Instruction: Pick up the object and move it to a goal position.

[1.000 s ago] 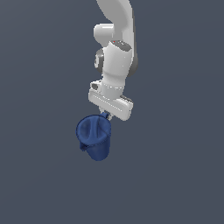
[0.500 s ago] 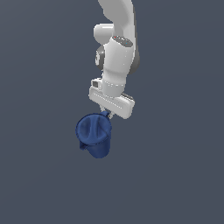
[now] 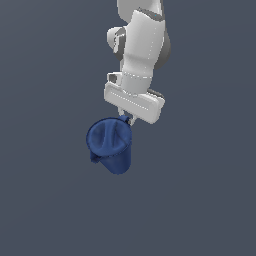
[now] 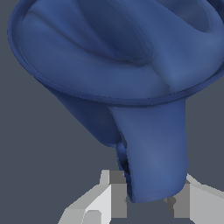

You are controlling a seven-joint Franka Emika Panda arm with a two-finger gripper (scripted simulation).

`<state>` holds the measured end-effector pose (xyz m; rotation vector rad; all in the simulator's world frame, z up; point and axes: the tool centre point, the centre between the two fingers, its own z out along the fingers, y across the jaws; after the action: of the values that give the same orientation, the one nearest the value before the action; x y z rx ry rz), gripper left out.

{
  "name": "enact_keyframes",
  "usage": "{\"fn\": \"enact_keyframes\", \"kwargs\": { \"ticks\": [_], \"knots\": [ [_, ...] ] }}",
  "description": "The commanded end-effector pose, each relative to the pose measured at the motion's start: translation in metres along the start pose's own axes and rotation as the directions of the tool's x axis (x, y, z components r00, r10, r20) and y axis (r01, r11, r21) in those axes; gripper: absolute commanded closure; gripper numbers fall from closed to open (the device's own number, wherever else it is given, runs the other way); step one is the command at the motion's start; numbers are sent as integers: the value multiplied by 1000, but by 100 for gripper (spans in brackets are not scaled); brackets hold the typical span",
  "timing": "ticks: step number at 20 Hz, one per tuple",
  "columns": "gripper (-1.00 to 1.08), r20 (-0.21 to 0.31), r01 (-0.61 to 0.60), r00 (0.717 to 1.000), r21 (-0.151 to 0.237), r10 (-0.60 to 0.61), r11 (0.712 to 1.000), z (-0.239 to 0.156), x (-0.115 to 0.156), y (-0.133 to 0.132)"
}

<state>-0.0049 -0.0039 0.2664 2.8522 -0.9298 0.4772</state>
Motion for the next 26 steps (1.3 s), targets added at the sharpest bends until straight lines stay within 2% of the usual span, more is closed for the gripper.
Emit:
{"fn": "enact_keyframes", "kwargs": {
  "ticks": [1, 17, 26],
  "knots": [
    [108, -3, 0, 1000, 3, 0, 1000, -26, 5, -6],
    [108, -2, -1, 1000, 4, 1, 1000, -188, 34, -46],
    [108, -3, -2, 1000, 2, 2, 1000, -255, 49, -64]
  ]
}}
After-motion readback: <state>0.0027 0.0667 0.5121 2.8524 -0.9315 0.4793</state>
